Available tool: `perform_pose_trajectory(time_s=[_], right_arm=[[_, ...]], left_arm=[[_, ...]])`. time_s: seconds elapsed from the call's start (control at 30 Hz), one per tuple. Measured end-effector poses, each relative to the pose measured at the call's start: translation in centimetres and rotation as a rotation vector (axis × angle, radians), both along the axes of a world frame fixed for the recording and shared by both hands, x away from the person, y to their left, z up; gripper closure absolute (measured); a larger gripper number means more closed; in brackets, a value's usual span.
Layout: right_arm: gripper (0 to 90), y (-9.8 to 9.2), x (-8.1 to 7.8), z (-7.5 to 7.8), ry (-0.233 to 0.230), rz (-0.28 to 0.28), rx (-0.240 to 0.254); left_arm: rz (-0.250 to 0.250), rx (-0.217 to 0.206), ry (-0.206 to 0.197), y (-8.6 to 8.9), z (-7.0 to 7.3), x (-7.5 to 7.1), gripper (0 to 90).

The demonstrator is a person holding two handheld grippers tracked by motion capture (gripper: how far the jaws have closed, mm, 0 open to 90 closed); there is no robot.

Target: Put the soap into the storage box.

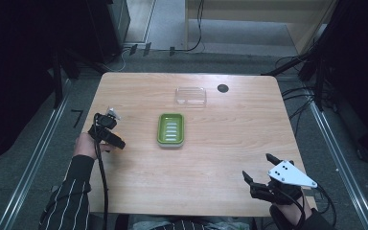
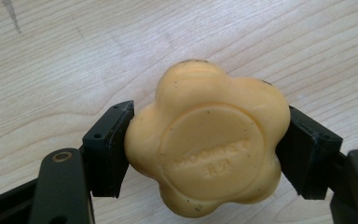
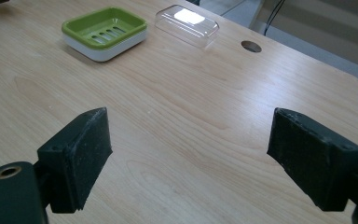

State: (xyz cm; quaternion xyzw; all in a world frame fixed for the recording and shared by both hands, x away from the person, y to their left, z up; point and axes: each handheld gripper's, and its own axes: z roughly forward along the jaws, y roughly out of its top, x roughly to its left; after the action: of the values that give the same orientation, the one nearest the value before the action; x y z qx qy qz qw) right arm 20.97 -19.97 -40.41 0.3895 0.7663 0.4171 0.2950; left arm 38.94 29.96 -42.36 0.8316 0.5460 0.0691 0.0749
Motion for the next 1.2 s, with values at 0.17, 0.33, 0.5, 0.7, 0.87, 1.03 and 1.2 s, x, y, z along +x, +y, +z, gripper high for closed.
perform_pose_trajectory(time_s=[0.17, 0.33, 0.5, 0.7, 0.87, 1.03, 1.2], right_arm=[[13.6, -0.1, -0.1, 0.0, -0.001, -0.005, 0.001], [13.6, -0.2, -0.2, 0.0, -0.005, -0.008, 0.000], [13.6, -0.3, -0.3, 0.0, -0.005, -0.013, -0.001], [13.6, -0.2, -0.3, 0.0, -0.004, -0.012, -0.001], [13.6, -0.2, -0.3, 0.0, -0.005, -0.011, -0.002], [13.6, -0.3, -0.3, 0.0, -0.004, -0.012, 0.000], [13.6, -0.2, -0.3, 0.0, -0.004, -0.011, 0.000]], left_arm=[[-0.012, -0.021, -0.002, -0.5, 0.2, 0.2, 27.5], [-0.028, -0.021, -0.011, -1.5, 0.4, 0.6, 27.5], [-0.053, -0.015, -0.018, -2.4, 0.5, 0.9, 27.5], [-0.069, -0.031, -0.026, -3.2, 0.8, 1.2, 27.5], [-0.083, -0.033, -0.044, -3.8, 1.1, 1.4, 27.5], [-0.095, -0.036, -0.057, -4.4, 1.3, 1.6, 27.5], [-0.094, -0.041, -0.070, -4.7, 1.7, 1.8, 27.5]])
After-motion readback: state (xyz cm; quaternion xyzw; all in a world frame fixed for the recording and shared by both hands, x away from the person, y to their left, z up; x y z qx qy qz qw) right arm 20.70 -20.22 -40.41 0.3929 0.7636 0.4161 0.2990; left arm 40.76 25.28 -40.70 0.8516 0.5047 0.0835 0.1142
